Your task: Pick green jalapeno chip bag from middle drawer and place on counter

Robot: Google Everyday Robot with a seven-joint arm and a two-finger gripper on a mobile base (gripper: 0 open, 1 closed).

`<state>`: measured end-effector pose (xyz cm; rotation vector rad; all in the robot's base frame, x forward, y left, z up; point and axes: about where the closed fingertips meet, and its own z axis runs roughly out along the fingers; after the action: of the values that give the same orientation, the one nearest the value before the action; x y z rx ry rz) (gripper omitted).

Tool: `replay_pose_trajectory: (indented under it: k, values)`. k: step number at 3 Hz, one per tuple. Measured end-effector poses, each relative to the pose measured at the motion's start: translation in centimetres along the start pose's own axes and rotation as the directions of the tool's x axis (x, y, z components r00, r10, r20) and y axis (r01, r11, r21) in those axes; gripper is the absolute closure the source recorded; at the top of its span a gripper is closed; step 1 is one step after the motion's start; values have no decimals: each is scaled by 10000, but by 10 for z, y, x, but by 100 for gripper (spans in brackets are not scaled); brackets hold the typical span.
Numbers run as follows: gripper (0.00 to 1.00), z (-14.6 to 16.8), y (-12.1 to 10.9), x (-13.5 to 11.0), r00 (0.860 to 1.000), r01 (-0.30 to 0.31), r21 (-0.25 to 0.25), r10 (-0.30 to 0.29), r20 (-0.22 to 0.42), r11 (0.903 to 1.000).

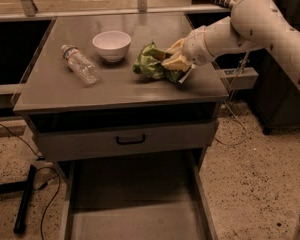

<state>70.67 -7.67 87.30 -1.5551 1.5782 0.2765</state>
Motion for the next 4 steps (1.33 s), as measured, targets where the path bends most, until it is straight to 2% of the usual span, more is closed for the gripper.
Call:
replay_pose_trajectory:
  k: [3, 4]
  values:
    - [12, 4, 2, 0, 9999, -101, -122, 102, 78, 9999]
    - [0, 4, 2, 0, 9999, -101, -123, 102, 78, 9999]
